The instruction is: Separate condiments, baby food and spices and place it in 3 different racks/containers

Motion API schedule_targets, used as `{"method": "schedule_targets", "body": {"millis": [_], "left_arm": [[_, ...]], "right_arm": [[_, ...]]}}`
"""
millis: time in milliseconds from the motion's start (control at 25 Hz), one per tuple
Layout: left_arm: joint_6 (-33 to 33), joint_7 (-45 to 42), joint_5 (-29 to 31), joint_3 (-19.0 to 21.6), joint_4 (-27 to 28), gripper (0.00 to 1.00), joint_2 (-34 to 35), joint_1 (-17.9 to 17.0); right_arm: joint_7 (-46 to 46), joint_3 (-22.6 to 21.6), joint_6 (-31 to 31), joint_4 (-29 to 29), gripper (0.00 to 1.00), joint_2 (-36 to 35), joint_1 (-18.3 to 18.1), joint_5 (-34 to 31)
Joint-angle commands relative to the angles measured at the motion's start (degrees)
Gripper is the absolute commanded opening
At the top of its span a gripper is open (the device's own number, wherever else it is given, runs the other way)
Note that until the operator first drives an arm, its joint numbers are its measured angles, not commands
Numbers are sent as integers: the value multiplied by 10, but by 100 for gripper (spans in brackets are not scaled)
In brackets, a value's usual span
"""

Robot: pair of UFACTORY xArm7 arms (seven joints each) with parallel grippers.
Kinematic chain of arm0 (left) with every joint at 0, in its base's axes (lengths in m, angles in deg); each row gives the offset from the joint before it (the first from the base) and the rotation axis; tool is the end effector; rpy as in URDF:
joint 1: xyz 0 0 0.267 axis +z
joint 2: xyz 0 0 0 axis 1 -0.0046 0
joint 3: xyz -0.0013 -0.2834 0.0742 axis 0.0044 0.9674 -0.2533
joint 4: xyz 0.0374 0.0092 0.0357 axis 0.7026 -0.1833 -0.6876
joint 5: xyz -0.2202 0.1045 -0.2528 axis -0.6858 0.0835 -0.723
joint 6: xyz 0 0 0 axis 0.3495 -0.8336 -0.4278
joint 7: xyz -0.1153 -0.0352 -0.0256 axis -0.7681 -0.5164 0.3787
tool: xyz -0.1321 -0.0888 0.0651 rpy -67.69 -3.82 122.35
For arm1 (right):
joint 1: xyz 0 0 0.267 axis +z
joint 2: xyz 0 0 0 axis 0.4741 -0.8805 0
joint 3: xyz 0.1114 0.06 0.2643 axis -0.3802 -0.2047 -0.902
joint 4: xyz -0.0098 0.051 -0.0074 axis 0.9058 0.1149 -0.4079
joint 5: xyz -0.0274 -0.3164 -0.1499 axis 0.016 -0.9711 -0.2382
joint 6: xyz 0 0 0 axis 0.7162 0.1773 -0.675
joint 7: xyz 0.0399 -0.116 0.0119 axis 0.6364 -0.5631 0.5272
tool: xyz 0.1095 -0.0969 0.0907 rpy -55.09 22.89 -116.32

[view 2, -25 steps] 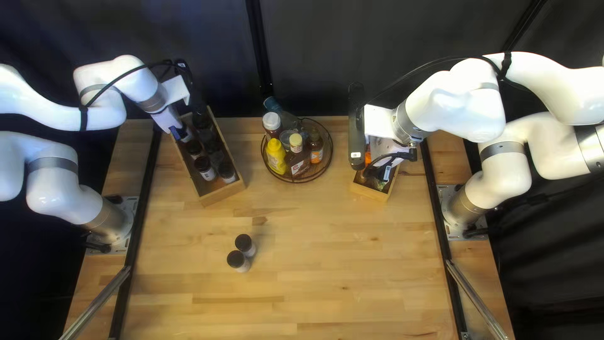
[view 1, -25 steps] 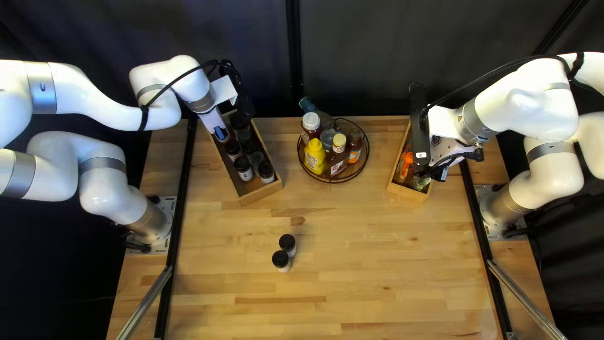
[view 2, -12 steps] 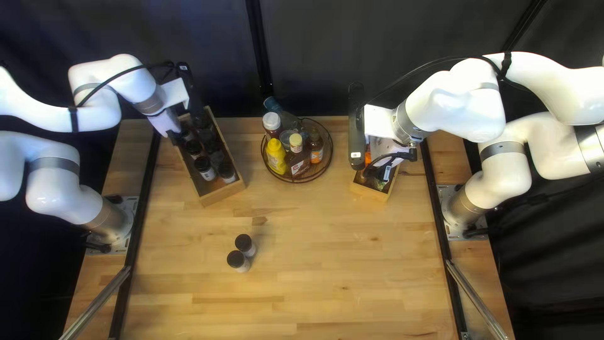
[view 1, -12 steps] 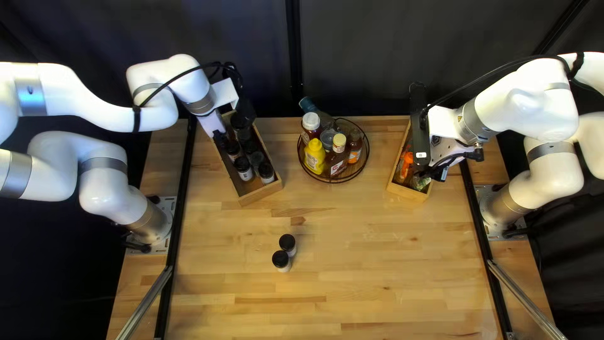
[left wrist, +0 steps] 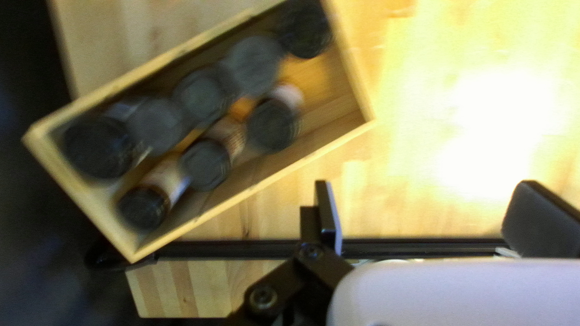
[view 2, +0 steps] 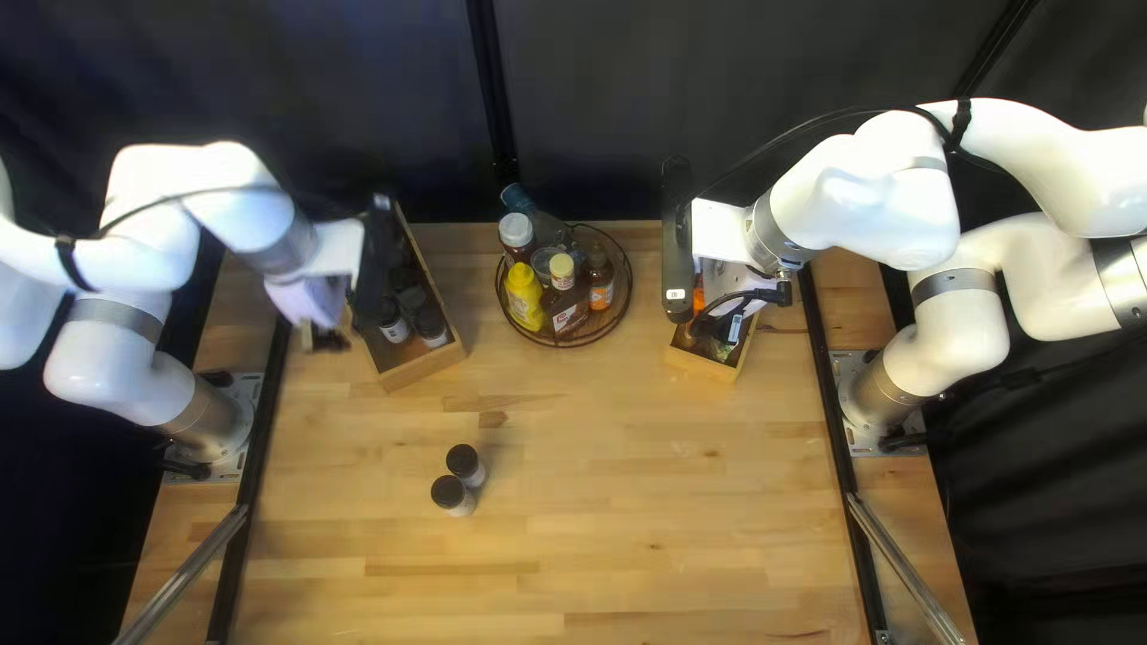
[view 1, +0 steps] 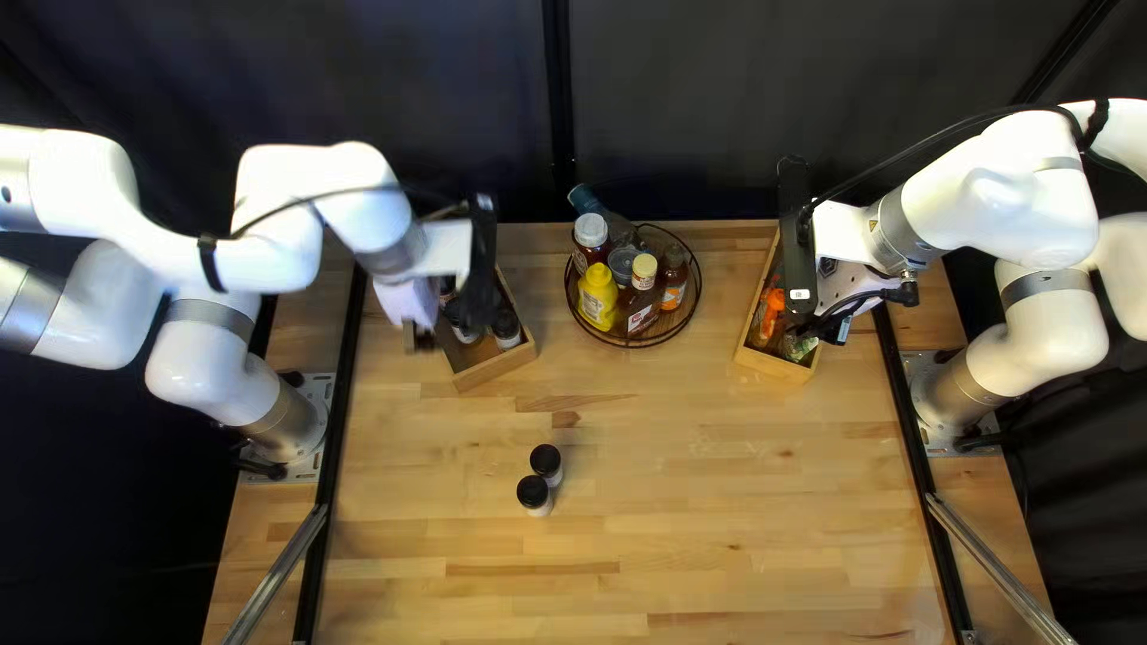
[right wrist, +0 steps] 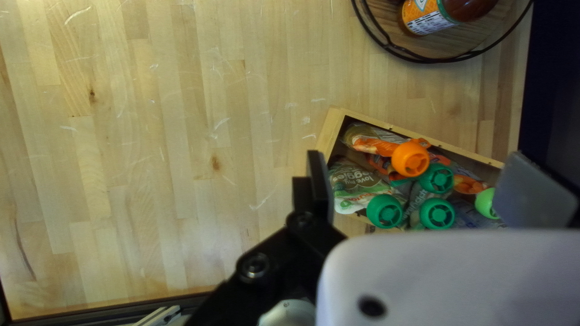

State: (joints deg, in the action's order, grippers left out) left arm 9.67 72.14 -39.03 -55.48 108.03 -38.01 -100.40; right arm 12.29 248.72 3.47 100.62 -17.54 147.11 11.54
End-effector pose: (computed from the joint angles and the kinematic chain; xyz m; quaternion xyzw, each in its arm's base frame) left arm 0.3003 0.0095 0.2211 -0.9956 0.0917 -0.0168 0.0051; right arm 0.3383 -0.0439 0.2868 0.9863 -0.0192 0.1449 0.0761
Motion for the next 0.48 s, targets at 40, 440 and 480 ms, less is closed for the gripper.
{"method": "schedule_targets", "body": {"millis": [40,440,480], "left_arm": [[28,11,-18,25,16,100,-48,-42],[136,177,-15,14,31,100,-161,-98],[149,189,-17,11,33,100,-171,-100]], "right_arm": [[0,0,0,0,100,0,0,0],[0,0,0,0,100,0,0,0],[0,0,0,0,100,0,0,0]]}}
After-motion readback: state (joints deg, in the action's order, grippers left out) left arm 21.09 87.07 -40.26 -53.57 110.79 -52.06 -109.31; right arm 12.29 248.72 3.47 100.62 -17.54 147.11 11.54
